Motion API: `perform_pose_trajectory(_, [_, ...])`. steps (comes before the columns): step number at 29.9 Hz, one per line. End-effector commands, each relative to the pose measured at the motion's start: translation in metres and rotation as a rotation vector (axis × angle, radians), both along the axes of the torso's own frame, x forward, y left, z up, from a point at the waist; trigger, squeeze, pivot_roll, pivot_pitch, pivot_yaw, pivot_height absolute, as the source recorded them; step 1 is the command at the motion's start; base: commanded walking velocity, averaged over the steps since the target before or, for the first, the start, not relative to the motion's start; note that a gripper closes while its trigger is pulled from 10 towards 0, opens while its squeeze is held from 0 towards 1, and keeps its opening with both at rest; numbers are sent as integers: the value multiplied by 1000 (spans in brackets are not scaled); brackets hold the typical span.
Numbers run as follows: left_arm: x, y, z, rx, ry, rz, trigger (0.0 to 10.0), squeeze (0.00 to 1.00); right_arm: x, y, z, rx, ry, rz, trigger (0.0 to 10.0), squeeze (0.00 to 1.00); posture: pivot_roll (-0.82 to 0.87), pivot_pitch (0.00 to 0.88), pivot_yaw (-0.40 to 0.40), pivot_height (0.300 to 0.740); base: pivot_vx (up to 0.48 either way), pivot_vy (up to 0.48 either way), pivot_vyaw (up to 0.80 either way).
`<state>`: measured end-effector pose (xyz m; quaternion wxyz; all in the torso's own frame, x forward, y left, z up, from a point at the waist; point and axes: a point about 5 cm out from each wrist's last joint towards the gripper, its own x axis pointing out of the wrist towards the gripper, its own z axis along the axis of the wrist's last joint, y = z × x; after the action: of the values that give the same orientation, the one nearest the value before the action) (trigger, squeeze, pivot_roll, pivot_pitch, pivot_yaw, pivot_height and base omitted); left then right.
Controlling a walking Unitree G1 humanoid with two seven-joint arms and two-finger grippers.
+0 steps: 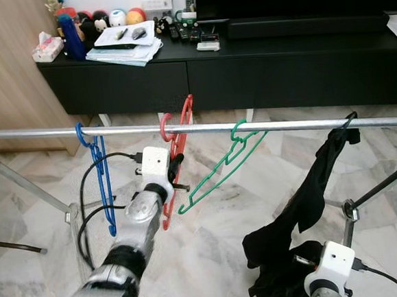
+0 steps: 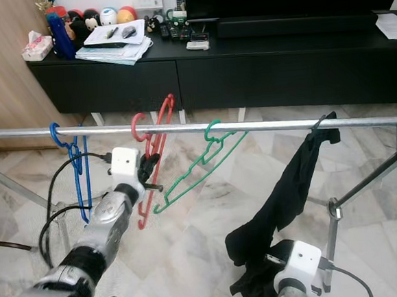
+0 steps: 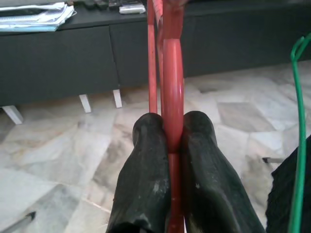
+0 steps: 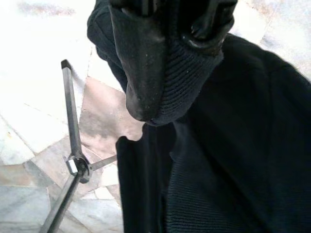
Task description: Hang hanger
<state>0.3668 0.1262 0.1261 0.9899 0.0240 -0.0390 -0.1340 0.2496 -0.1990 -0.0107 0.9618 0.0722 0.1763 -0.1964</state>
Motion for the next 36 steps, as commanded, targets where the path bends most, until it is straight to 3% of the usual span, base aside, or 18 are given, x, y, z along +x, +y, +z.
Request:
perform_pose_trajectory(1, [-4, 1, -3, 32, -13, -24, 7765, 0, -4, -1, -4, 1, 15, -4, 10000, 0, -131, 132, 51, 740, 0, 0, 0])
perform_pose_trajectory(2, [-15, 12, -17, 68, 9, -29, 10000, 0, -4, -2, -4, -1, 16, -4, 10000, 0, -130, 127, 50, 740, 0, 0, 0])
perform_pose_trajectory(5, [-31, 30, -35, 152, 33, -32, 10000, 0, -5, -2, -4, -2, 17, -2, 10000, 0, -125, 120, 46, 740, 0, 0, 0])
perform_pose_trajectory(8, [-36, 37, -42, 139, 61, -16, 10000, 0, -5, -3, -4, -3, 19, 0, 10000, 0, -118, 116, 42, 740, 0, 0, 0])
perform_pose_trajectory(14, [-50, 52, -65, 210, 155, 10, 10000, 0, -2, -4, -4, -3, 22, 6, 10000, 0, -116, 108, 41, 740, 0, 0, 0])
perform_pose_trajectory(19, [-74, 73, -107, 232, 364, 106, 10000, 0, 2, -5, -1, -4, 15, 2, 10000, 0, -122, 112, 37, 740, 0, 0, 0])
perform_pose_trajectory(21, [-80, 77, -115, 228, 406, 123, 10000, 0, 3, -5, -1, -5, 13, 2, 10000, 0, -123, 115, 36, 740, 0, 0, 0])
perform_pose_trajectory(22, [-91, 81, -127, 245, 465, 134, 10000, 0, 4, -6, 0, -5, 11, 1, 10000, 0, -119, 117, 35, 740, 0, 0, 0])
perform_pose_trajectory(23, [-91, 81, -127, 245, 465, 134, 10000, 0, 4, -6, 0, -5, 11, 1, 10000, 0, -119, 117, 35, 740, 0, 0, 0])
perform_pose_trajectory(27, [-115, 88, -151, 266, 595, 167, 10000, 0, 6, -6, 1, -6, 7, 0, 10000, 0, -116, 118, 35, 740, 0, 0, 0])
perform_pose_trajectory(31, [-146, 98, -175, 286, 740, 202, 10000, 0, 7, -6, 3, -3, -2, 2, 10000, 0, -118, 119, 35, 740, 0, 0, 0])
perform_pose_trajectory(36, [-165, 104, -187, 288, 823, 225, 10000, 0, 8, -5, 3, -2, -5, 2, 10000, 0, -114, 123, 35, 740, 0, 0, 0])
